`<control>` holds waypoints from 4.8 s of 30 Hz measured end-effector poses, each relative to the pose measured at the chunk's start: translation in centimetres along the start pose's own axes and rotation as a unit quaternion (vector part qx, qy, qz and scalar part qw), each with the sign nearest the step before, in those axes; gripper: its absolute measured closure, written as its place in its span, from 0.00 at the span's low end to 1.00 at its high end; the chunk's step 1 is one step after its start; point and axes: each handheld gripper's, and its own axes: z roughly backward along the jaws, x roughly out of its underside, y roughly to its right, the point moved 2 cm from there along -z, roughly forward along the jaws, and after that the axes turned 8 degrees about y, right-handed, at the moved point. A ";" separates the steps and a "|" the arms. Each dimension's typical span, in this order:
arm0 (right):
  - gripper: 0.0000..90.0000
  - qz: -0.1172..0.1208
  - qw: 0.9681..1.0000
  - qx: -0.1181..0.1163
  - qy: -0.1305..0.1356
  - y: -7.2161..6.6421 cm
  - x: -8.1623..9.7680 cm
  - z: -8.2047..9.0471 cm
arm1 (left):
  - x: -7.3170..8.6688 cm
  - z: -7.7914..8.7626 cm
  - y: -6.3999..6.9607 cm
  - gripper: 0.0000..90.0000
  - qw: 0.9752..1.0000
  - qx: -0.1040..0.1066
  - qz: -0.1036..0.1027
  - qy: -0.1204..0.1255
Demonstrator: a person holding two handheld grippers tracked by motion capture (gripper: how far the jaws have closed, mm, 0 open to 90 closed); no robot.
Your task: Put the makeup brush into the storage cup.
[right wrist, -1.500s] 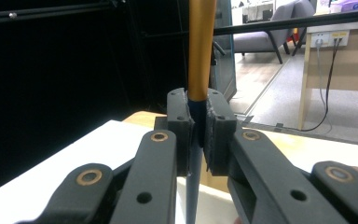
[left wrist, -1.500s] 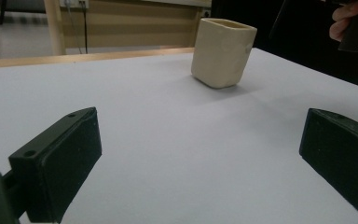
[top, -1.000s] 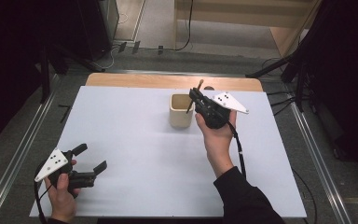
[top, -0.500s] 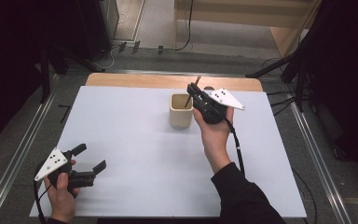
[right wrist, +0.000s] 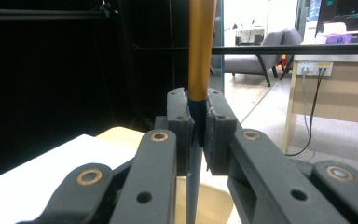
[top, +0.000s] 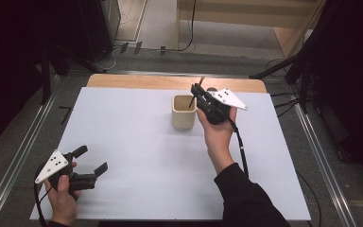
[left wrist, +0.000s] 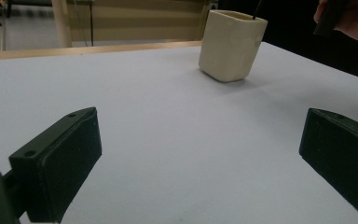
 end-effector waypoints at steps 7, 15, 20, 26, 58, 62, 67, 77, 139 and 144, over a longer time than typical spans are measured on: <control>0.94 0.005 1.000 0.000 -0.012 0.0 0.8 -0.4 | 0.0 0.0 0.0 0.00 1.000 0.000 0.001 0.001; 0.94 0.005 1.000 0.002 -0.029 0.0 1.9 -0.9 | 0.0 0.0 -0.1 0.00 1.000 0.001 0.002 -0.001; 0.94 0.004 0.999 -0.001 -0.040 -0.1 2.5 -1.1 | 0.0 0.0 -0.1 0.00 1.000 0.001 0.002 -0.001; 0.94 0.002 0.999 -0.001 -0.053 -0.1 3.6 -1.3 | 0.0 0.0 -0.1 0.02 1.000 0.004 0.003 0.000; 0.37 -0.014 0.996 0.019 -0.091 0.7 4.2 0.3 | 0.0 0.0 -0.2 0.02 1.000 0.005 0.004 0.000; 0.33 -0.027 0.996 0.014 -0.089 1.1 4.3 1.0 | 0.1 0.0 -0.2 0.02 1.000 0.005 0.005 0.001; 0.28 -0.033 0.996 0.008 -0.082 1.4 4.1 2.1 | 0.1 0.0 -0.2 0.02 1.000 0.005 0.005 0.000; 0.16 -0.005 0.997 -0.008 -0.074 1.6 4.1 4.0 | 0.1 0.0 -0.1 0.02 1.000 0.006 0.001 0.001; 0.02 0.000 0.996 0.039 -0.079 6.6 7.7 19.5 | 0.2 -0.3 0.0 0.02 1.000 0.011 0.000 -0.001; 0.00 -0.008 0.995 0.036 -0.096 6.6 8.3 20.0 | 0.2 -0.3 0.1 0.02 1.000 0.011 -0.002 -0.001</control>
